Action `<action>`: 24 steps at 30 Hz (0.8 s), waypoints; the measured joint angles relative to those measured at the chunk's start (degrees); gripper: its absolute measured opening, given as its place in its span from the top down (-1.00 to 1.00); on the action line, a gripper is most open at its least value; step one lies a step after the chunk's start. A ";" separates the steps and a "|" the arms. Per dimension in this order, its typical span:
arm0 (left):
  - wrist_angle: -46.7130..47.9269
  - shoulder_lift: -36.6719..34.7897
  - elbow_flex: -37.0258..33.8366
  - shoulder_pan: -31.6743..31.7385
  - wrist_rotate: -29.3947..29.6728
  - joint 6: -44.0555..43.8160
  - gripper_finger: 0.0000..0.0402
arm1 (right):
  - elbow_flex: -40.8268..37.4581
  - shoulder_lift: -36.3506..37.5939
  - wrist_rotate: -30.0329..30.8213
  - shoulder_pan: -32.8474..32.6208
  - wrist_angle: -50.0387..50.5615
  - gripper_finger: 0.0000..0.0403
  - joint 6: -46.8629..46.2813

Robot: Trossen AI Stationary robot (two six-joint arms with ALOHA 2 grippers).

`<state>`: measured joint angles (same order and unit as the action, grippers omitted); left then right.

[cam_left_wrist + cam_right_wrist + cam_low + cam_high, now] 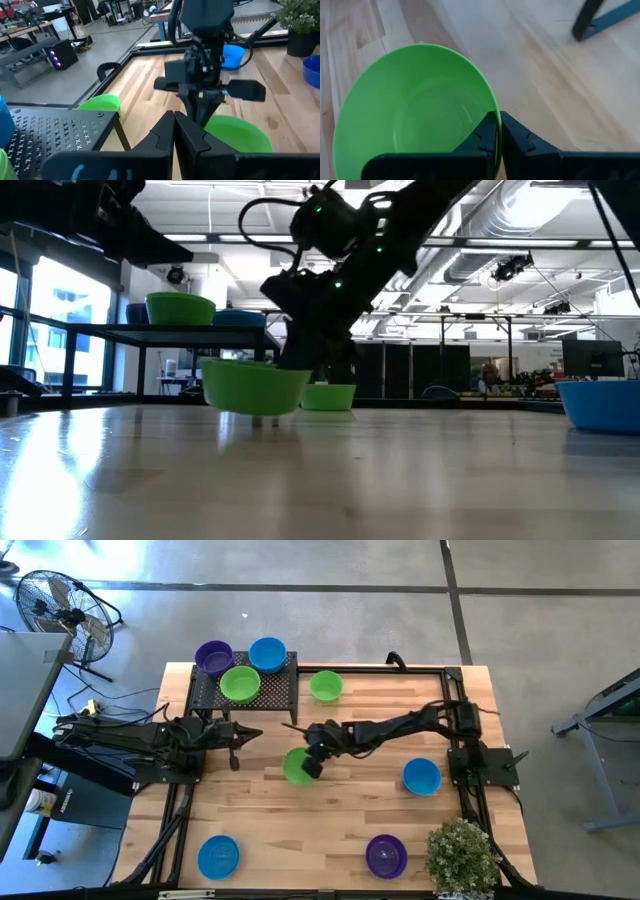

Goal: Pick & Place Mini bowls
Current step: Stack the green bowl on top of the green bowl on the shelf

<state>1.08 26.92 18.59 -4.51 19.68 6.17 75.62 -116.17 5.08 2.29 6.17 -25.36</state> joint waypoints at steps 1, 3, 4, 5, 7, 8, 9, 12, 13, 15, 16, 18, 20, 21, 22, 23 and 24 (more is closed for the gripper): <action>-0.04 0.02 0.00 0.00 -0.02 -0.23 0.97 | 0.70 -0.73 -0.68 0.09 -0.09 0.97 0.21; -0.04 0.00 0.00 0.00 -0.63 -0.41 0.97 | 1.38 -1.64 -1.22 0.16 -1.08 0.97 0.78; -0.02 0.00 0.00 0.00 -1.37 -0.43 0.97 | 1.53 -1.91 -1.38 0.32 -1.42 0.97 1.18; -0.04 0.00 0.00 0.00 -2.16 -0.44 0.97 | 1.63 -2.08 -1.43 0.35 -1.68 0.96 1.40; 0.02 0.00 0.00 0.00 -4.09 -0.43 0.97 | 1.45 -2.13 -1.30 0.36 -1.71 0.94 1.43; 0.17 0.04 0.00 0.00 -5.11 -0.41 0.97 | 1.43 -2.13 -0.84 0.37 -1.70 0.92 1.47; 0.40 0.28 0.00 0.00 -6.00 -0.31 0.97 | 1.43 -2.13 -0.28 0.37 -1.78 0.89 1.71; 0.43 1.76 0.00 0.00 -6.71 -0.45 0.97 | 1.41 -2.10 1.97 0.32 -2.90 0.74 3.21; 0.45 2.41 0.00 0.00 -6.71 -0.68 0.97 | 1.41 -2.10 2.68 0.19 -3.55 0.68 3.34; 0.17 3.96 0.00 0.00 -6.41 -1.85 0.97 | 1.41 -1.84 3.38 -0.05 -4.32 0.57 3.66; -0.06 4.81 0.00 -0.02 -5.76 -2.47 0.97 | 1.38 -1.47 3.37 -0.13 -4.21 0.52 4.32; -0.54 6.69 0.00 -0.02 -5.37 -3.14 0.97 | 1.35 -0.14 4.28 -0.80 -3.54 0.49 6.96; -1.97 9.14 0.00 -0.02 -5.62 -3.25 0.97 | 1.37 1.57 7.85 -2.12 -2.60 0.55 10.68; -2.90 10.61 0.00 -0.03 -5.63 -3.25 0.97 | 1.36 2.36 9.78 -2.81 -2.09 0.62 12.48; -4.16 11.99 0.00 -0.02 -5.62 -3.24 0.97 | 0.88 3.15 11.20 -3.42 -2.31 0.71 14.37; -5.27 13.16 0.00 -0.04 -5.62 -3.18 0.97 | -0.36 3.79 11.90 -3.92 -3.64 0.82 15.85; -6.59 14.18 0.00 -0.02 -5.63 -3.03 0.97 | -2.15 4.59 12.14 -4.28 -6.00 0.90 16.89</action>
<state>-5.51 41.10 18.59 -4.54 14.05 3.14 73.47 -111.58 17.22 -1.99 0.18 -8.46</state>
